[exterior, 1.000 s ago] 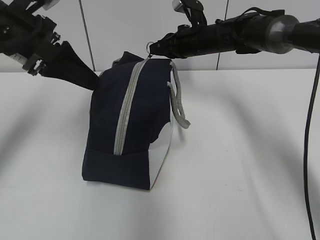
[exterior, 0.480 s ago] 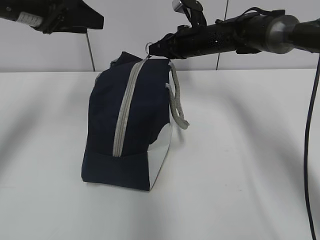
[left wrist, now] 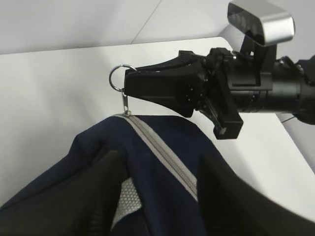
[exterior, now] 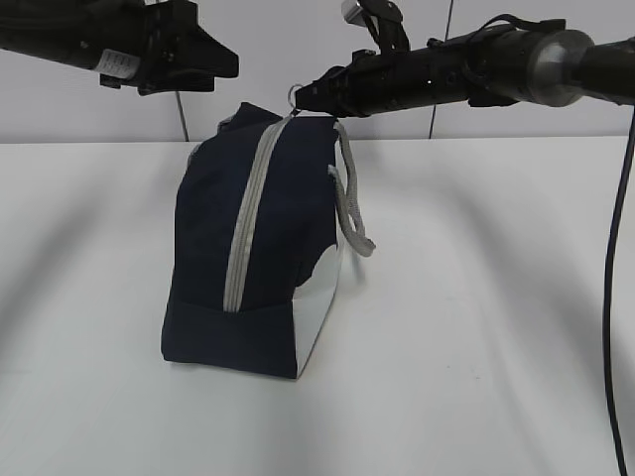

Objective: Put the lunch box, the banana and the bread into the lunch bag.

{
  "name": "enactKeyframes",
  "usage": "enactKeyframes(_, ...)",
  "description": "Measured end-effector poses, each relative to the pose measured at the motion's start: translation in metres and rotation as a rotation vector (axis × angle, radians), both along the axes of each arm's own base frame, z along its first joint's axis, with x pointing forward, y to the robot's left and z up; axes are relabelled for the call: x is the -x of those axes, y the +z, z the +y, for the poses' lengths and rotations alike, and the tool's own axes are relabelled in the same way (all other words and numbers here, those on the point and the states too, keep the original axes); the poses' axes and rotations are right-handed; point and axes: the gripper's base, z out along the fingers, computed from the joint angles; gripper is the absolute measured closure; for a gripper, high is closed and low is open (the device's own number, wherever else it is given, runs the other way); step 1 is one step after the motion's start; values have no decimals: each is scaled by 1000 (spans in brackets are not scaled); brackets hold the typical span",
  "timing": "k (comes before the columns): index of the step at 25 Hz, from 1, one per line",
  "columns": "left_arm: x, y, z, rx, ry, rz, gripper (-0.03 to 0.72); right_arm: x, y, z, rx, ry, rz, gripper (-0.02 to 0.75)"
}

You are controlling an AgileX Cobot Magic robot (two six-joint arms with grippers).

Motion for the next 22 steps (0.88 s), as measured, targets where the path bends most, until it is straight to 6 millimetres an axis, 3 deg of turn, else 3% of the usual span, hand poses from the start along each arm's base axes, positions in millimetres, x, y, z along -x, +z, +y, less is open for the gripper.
enactKeyframes(6,-15,-16,-5,35,-6,84,339,0,0,0,0,0,0,754)
enactKeyframes(22,-23,-43,-20,29,-15,138,375,0,-1,0,11,3,-1,754)
